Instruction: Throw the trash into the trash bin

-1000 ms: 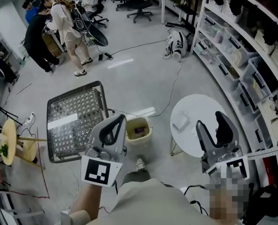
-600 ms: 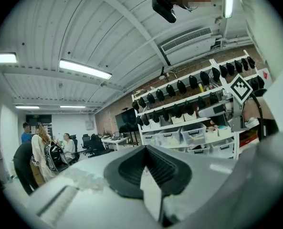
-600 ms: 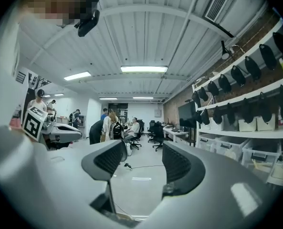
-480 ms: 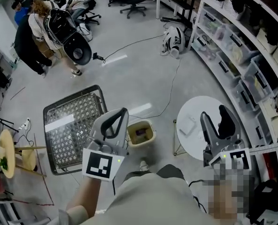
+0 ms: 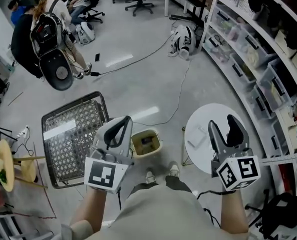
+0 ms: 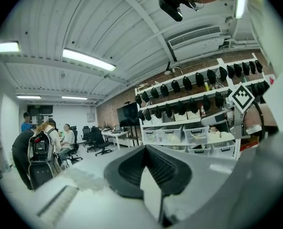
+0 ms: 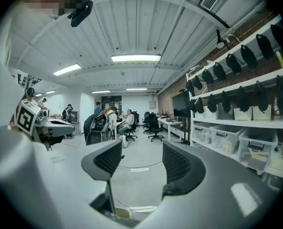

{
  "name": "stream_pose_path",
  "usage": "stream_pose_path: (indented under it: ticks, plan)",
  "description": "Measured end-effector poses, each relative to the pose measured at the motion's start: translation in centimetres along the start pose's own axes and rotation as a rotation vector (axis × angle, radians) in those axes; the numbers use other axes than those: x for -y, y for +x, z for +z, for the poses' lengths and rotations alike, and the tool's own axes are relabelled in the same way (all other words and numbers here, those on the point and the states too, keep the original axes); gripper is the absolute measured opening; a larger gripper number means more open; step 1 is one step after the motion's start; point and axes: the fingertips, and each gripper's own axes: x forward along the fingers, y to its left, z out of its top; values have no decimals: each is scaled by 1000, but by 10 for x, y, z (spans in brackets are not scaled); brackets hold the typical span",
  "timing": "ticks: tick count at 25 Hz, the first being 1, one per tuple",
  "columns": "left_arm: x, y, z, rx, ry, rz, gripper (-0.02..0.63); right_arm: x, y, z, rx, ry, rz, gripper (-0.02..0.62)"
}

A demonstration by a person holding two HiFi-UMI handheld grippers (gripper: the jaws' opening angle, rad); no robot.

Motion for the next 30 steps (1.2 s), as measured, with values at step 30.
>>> stream_pose_path:
  ticks: [30]
  plan:
    - [114,166,-199,-405,-12,-227,3,130,85,-388,-688,478,-336,356]
